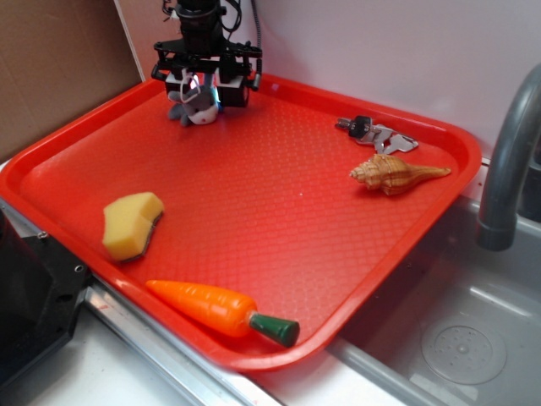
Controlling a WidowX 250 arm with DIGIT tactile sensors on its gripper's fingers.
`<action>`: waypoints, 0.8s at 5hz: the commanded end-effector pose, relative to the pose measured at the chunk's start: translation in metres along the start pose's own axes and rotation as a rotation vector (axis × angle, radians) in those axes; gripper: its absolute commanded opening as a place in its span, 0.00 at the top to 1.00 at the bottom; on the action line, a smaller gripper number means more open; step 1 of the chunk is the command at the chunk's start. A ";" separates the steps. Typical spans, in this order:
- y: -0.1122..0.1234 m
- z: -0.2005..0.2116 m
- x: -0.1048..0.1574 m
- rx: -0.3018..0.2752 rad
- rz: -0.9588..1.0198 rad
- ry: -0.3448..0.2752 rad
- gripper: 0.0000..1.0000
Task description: Grab the gray animal.
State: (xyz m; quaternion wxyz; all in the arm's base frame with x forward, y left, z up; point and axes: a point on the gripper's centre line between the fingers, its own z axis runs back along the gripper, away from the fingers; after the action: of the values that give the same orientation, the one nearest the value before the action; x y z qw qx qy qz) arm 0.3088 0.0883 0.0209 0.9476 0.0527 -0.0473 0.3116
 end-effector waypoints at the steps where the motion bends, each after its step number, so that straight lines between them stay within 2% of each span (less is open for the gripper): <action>1: 0.012 0.004 -0.001 -0.021 0.013 -0.025 1.00; 4: 0.015 0.008 -0.001 -0.011 0.012 -0.035 1.00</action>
State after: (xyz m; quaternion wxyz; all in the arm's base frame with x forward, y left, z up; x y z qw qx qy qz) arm 0.3049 0.0888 0.0262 0.9460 0.0543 -0.0595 0.3140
